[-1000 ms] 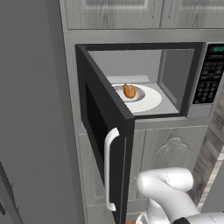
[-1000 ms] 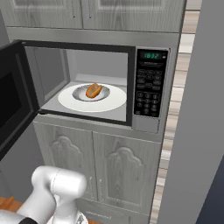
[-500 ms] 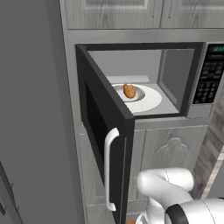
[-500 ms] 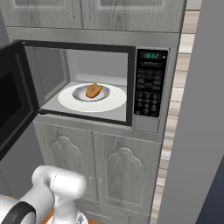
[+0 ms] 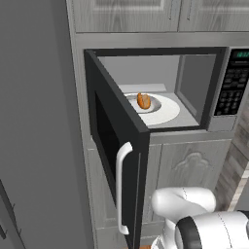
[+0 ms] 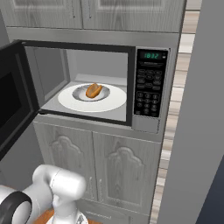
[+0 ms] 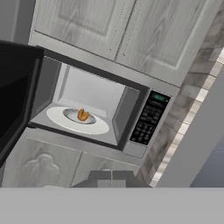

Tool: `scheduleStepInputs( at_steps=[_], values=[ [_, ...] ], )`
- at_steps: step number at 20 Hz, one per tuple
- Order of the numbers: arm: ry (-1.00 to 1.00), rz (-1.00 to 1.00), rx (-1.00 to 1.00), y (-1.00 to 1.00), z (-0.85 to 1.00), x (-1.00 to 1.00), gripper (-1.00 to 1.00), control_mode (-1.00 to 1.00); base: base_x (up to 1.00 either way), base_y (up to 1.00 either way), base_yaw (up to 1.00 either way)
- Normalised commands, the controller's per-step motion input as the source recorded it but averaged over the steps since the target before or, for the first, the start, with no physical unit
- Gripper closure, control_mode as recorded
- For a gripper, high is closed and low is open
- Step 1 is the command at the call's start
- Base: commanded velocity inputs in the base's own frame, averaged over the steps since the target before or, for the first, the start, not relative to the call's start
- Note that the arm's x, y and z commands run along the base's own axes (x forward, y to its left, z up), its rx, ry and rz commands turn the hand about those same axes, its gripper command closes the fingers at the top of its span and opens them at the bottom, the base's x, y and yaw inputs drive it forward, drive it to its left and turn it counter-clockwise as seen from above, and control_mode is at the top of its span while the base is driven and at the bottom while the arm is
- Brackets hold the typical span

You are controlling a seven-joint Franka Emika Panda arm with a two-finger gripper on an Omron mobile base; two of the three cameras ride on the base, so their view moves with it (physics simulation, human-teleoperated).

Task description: Pick the hotdog bun from the counter and place it in the microwave. Then turn on the microwave.

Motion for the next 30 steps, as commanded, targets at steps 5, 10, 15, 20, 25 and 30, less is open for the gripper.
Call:
scheduleStepInputs(
  at_steps=[5, 10, 15, 20, 25, 30],
  values=[
    [-0.04, 0.00, -0.02, 0.20, 0.18, -0.17, 1.00, -1.00, 0.00, 0.00, 0.00],
    [-0.03, 0.00, -0.02, 0.20, 0.15, -0.15, 1.00, -1.00, 0.00, 0.00, 0.00],
    [-0.03, 0.00, -0.04, 0.25, 0.08, -0.11, 1.00, -1.00, 0.00, 0.00, 0.00],
    [0.00, -0.01, -0.02, 0.28, 0.01, -0.01, 1.00, -1.00, 0.00, 0.00, 0.00],
    [0.00, -0.01, -0.02, 0.28, 0.00, 0.00, 1.00, -1.00, 0.00, 0.00, 0.00],
    [0.00, -0.01, -0.01, 0.24, -0.01, 0.00, 1.00, -1.00, 0.00, 0.00, 0.00]
  ],
)
